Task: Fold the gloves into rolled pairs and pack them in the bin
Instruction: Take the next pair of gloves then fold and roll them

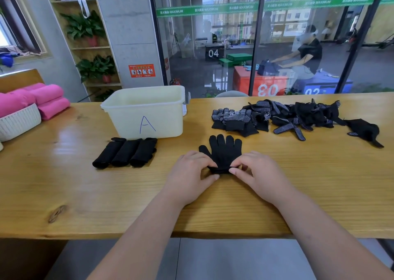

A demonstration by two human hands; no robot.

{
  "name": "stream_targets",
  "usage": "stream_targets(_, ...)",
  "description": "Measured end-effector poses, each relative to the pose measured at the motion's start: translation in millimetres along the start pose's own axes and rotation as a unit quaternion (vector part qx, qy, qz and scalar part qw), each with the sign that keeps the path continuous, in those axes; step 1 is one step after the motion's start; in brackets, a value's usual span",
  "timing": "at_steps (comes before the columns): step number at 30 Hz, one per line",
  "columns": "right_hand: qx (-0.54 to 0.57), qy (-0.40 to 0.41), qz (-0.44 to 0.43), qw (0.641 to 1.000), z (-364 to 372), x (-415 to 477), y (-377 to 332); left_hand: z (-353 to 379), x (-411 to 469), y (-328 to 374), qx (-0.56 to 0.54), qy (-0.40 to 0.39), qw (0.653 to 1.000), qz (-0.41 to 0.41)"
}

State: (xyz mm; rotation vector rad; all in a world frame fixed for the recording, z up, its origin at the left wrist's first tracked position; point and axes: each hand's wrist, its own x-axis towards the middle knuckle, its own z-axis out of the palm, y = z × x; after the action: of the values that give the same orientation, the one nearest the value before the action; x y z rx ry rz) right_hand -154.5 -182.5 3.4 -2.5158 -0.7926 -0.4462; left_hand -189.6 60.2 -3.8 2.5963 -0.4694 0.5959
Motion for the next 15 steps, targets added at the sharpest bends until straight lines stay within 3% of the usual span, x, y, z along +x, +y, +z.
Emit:
stream_targets(6, 0.024, -0.023, -0.003, 0.999, 2.0, -0.2, 1.4, -2.3, 0.0, 2.7, -0.018, 0.012, 1.000, -0.003)
stream_targets(9, 0.068, 0.007, 0.055, 0.996, 2.4, 0.3, 4.2, -2.3, -0.7, 3.8, -0.042, 0.022, 0.999, -0.014)
stream_targets(15, 0.185, -0.009, 0.119, 0.975, 3.4, 0.3, 7.2, -4.9, -0.8, 5.6, -0.096, 0.017, 0.993, -0.071)
